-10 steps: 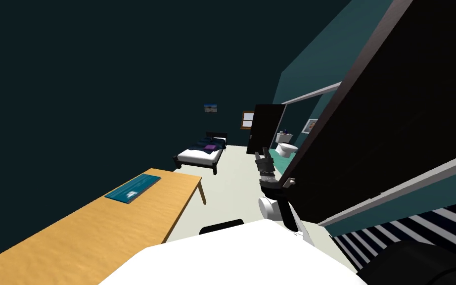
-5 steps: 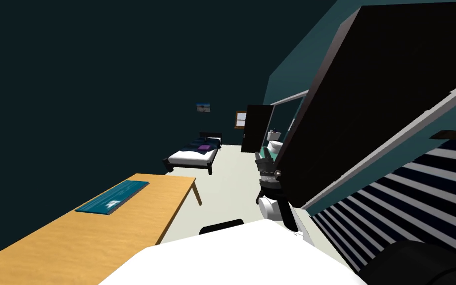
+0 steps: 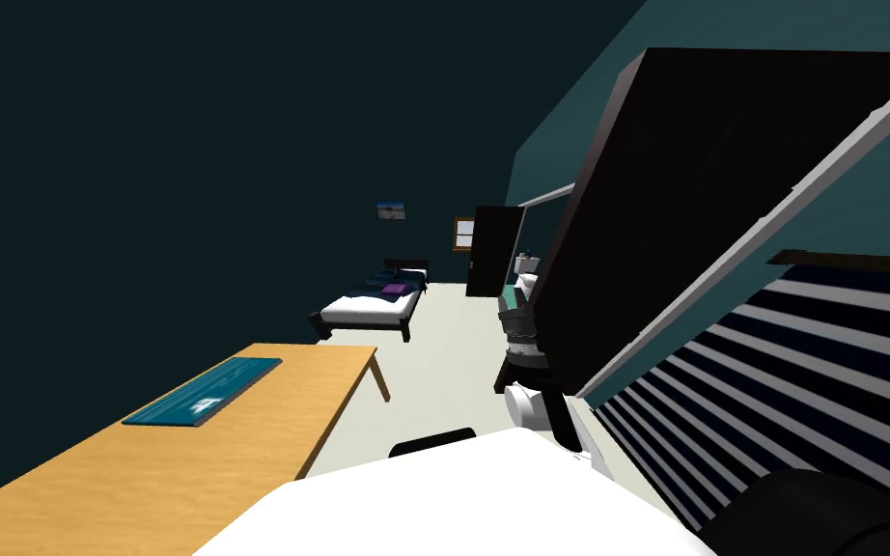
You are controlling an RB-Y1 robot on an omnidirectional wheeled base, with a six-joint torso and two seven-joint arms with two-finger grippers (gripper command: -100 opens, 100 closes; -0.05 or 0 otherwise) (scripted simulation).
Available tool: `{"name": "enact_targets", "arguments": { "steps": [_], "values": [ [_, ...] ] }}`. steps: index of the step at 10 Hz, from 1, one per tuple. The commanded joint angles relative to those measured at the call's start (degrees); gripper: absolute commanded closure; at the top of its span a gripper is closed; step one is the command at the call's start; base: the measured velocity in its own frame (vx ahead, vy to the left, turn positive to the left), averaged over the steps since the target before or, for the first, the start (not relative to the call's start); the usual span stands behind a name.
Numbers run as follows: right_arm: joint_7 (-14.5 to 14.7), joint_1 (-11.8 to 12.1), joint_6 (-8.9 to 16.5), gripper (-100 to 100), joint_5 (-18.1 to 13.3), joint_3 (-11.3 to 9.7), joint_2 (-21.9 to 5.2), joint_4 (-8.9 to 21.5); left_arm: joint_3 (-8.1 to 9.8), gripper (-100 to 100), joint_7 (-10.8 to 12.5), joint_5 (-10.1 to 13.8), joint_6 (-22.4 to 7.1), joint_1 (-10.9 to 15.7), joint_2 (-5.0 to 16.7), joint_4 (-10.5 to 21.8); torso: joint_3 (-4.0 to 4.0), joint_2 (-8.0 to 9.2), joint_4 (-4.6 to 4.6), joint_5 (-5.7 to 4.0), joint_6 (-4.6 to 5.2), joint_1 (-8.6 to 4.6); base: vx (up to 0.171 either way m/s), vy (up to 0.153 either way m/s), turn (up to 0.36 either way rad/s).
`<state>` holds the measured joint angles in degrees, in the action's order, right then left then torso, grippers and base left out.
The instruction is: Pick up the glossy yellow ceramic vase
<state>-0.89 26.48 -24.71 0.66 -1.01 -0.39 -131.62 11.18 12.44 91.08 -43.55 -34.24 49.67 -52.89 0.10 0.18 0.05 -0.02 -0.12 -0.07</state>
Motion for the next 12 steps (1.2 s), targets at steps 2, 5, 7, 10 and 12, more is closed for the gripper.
{"name": "enact_targets", "arguments": {
  "steps": [2, 5, 7, 10, 12],
  "values": [
    [0.0, 0.0, 0.0, 0, 0.0, 0.0, 0.0, 0.0, 0.0, 100, 0.01, -0.01, 0.0, -0.01, 0.0, -0.02, -0.02, -0.03, -0.01, 0.01, 0.0, 0.02, -0.001, -0.003, 0.001],
    [0.0, 0.0, 0.0, 0, 0.0, 0.0, 0.0, 0.0, -0.01, 100, 0.02, 0.01, -0.07, -0.01, -0.02, -0.03, -0.03, -0.05, -0.01, 0.06, 0.01, 0.16, 0.0, 0.0, 0.0],
    [0.0, 0.0, 0.0, 0, 0.0, 0.0, 0.0, 0.0, 1.49, 100, 0.33, -2.55, -1.56, -0.41, -1.32, -2.49, -0.03, -0.05, -0.01, 0.05, 0.01, 0.16, 0.022, 0.017, 0.103],
    [0.0, 0.01, 0.0, 0, 0.0, 0.01, -0.01, 0.0, 2.99, 100, 0.93, -5.37, -3.09, -0.9, -2.68, -5.54, -0.21, -0.37, -0.07, 0.09, 0.03, 0.35, 0.074, 0.051, 0.147],
    [0.0, 0.01, 0.0, 0, 0.0, 0.01, -0.01, 0.0, 4.49, 100, 1.53, -8.19, -4.63, -1.39, -4.04, -8.59, -0.13, -0.26, -0.03, 0.13, 0.04, 0.34, 0.036, 0.03, 0.144]
  ]
}}
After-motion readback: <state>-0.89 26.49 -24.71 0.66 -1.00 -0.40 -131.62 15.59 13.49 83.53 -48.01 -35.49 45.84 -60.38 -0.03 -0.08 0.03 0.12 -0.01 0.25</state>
